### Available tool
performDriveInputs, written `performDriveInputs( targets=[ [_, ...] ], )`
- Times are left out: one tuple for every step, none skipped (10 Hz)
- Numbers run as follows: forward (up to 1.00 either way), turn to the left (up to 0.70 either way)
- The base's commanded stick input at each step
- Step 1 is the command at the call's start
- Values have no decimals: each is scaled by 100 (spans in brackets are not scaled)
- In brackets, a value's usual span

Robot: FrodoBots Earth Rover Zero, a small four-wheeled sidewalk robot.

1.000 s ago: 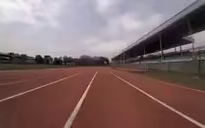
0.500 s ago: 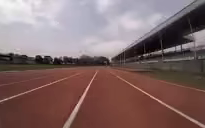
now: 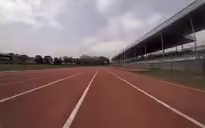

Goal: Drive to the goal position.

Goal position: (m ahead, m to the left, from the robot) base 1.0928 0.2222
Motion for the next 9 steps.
performDriveInputs(
  targets=[
    [45,1],
    [45,1],
    [45,1],
    [45,1],
    [45,1],
    [45,1],
    [45,1],
    [45,1],
    [45,1]
  ],
)
